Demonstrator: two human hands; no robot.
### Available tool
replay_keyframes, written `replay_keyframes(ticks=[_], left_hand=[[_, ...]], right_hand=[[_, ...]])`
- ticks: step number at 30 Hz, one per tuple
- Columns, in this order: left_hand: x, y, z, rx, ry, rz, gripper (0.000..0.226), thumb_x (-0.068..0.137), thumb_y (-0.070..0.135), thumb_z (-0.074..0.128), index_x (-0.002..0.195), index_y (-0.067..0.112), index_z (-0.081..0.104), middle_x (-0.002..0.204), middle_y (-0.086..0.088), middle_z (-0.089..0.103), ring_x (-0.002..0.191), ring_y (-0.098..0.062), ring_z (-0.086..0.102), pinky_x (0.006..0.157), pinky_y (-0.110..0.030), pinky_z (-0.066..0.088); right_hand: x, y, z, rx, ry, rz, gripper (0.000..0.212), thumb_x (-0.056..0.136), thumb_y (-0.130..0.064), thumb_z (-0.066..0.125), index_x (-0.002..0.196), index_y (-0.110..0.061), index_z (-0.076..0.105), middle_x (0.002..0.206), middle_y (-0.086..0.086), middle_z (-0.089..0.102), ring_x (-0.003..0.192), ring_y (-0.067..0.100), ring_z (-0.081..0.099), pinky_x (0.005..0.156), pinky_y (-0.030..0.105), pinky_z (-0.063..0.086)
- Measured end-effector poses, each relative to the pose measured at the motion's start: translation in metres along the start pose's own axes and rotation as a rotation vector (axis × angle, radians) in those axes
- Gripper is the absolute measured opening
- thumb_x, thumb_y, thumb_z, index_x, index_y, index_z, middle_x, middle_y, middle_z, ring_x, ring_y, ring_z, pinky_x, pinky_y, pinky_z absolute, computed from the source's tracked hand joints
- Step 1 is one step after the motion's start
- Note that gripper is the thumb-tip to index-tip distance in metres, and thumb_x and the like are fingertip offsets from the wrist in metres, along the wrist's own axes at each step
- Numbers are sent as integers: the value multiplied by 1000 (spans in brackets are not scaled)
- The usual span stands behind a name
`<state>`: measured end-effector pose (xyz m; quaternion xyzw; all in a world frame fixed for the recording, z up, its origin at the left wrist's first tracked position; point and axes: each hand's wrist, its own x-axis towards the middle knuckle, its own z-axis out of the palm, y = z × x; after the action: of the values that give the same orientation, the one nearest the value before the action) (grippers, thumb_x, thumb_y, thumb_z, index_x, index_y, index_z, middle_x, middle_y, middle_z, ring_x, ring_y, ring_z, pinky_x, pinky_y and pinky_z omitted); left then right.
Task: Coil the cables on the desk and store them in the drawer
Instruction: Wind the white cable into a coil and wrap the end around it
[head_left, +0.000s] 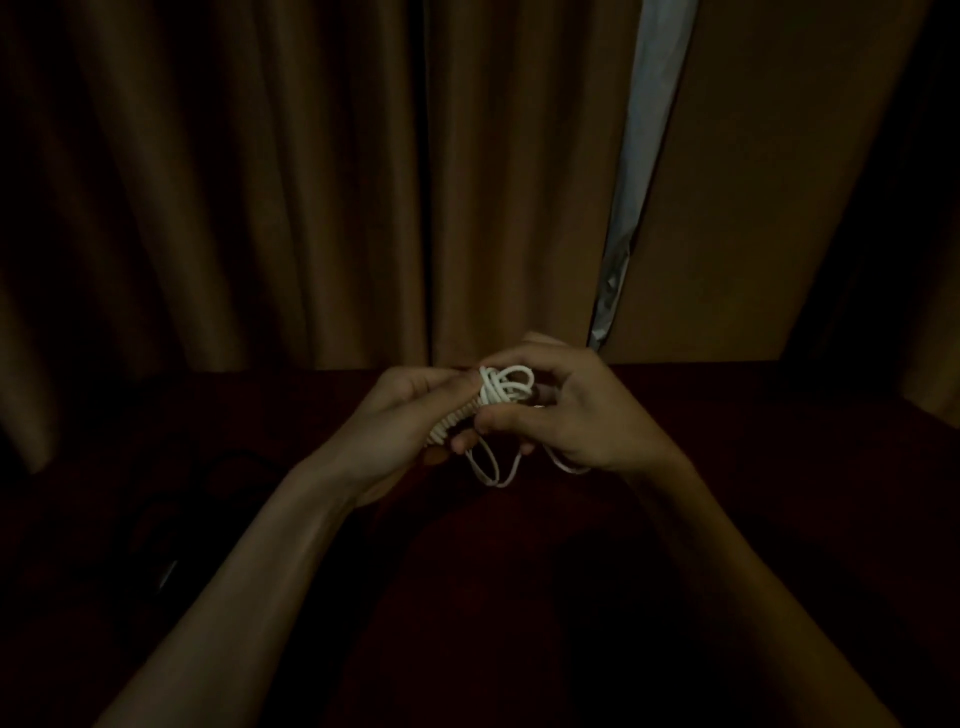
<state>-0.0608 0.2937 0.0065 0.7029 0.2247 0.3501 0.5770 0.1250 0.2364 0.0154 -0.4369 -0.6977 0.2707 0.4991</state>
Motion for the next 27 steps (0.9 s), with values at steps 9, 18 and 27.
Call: replay_keyframes(ticks=[9, 18, 27], left_hand=[[3, -8, -3, 547, 203, 354, 49, 85, 12, 74, 133, 15, 63, 113, 9, 70, 97, -2, 69, 78, -17, 53], [1, -11, -5, 981, 304, 710, 28, 97, 32, 66, 119, 16, 72, 94, 5, 69, 79, -11, 65, 63, -35, 52], [0, -5, 1, 771, 384, 667, 18, 87, 16, 79, 105, 13, 78, 89, 17, 67, 79, 3, 65, 70, -12, 45]], right_hand=[[4, 11, 5, 30, 130, 116, 29, 94, -36, 68, 86, -10, 61, 53, 1, 55, 45, 12, 53, 46, 29, 43], [10, 12, 25, 295, 112, 204, 45, 88, -51, 59, 89, -6, 60, 65, 2, 47, 44, 10, 37, 36, 21, 28], [4, 9, 4, 481, -245, 292, 29, 105, -38, 46, 115, -16, 63, 92, 10, 46, 57, 4, 35, 51, 20, 21]])
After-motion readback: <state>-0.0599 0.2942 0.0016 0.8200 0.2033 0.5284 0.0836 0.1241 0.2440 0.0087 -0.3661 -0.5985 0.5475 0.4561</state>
